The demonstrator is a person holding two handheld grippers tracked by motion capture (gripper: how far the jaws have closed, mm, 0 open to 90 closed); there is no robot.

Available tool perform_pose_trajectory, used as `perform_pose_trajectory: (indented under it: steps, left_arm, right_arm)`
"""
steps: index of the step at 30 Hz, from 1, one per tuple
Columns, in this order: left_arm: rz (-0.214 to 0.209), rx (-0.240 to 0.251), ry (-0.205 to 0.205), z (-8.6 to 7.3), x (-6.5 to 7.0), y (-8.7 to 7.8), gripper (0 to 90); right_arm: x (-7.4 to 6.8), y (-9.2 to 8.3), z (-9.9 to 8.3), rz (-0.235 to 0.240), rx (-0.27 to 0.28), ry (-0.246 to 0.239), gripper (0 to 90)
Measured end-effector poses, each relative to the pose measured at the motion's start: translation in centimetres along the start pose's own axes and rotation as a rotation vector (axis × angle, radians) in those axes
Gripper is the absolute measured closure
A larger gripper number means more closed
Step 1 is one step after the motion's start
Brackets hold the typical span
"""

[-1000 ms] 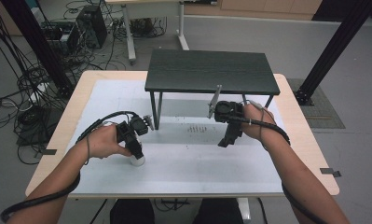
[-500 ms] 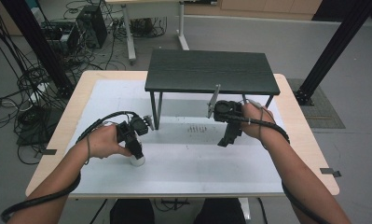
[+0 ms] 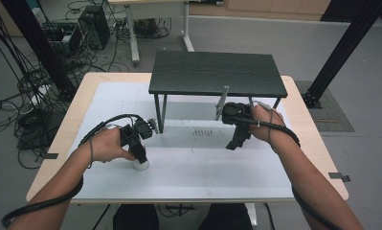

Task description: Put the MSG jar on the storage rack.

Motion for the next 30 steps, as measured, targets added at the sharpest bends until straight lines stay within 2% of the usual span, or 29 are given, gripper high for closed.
perform_pose_trajectory:
  steps: [11, 15, 17, 20, 25, 27, 29, 30]
  left_arm:
    - [0.000, 0.002, 0.009, 0.0, 0.1, 0.0, 42.2]
    - [0.011, 0.001, 0.020, 0.1, 0.3, -0.1, 42.2]
    - [0.031, -0.005, 0.031, 0.3, 0.4, -0.2, 42.3]
    - [0.043, 0.001, 0.032, 0.4, 0.4, -1.1, 42.3]
    - [0.038, 0.026, 0.057, 1.2, 0.7, -4.3, 42.3]
    - [0.040, 0.037, 0.075, 1.8, 0.9, -6.7, 42.3]
    - [0.043, 0.043, 0.089, 2.2, 1.0, -8.2, 42.3]
    - [0.050, 0.049, 0.100, 2.7, 1.2, -9.7, 42.3]
  right_arm:
    - [0.0, 0.2, -0.1, 0.003, 0.004, 0.003, 4.1]
    - [0.0, 0.3, -0.1, 0.005, 0.006, 0.003, 4.0]
    - [0.0, 0.4, -0.2, 0.007, 0.006, 0.005, 4.1]
    - [0.0, 0.4, -0.1, 0.008, 0.006, 0.003, 4.1]
    - [-0.1, 0.5, -0.1, 0.008, 0.001, 0.003, 4.1]
    - [-0.1, 0.4, -0.1, 0.009, 0.003, 0.003, 4.1]
    - [-0.1, 0.4, -0.1, 0.006, 0.007, 0.002, 4.0]
    - [-0.1, 0.4, 0.0, 0.007, 0.010, 0.001, 4.0]
Point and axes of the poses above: each handheld gripper's, and its own axes: y roughly forward along the jaws, z roughly out of its top, x roughly to its right, the point moved 10 cm from there along y, roughly forward along the jaws, and after that the axes turned 7 degrees about y, right-handed, at the moved point
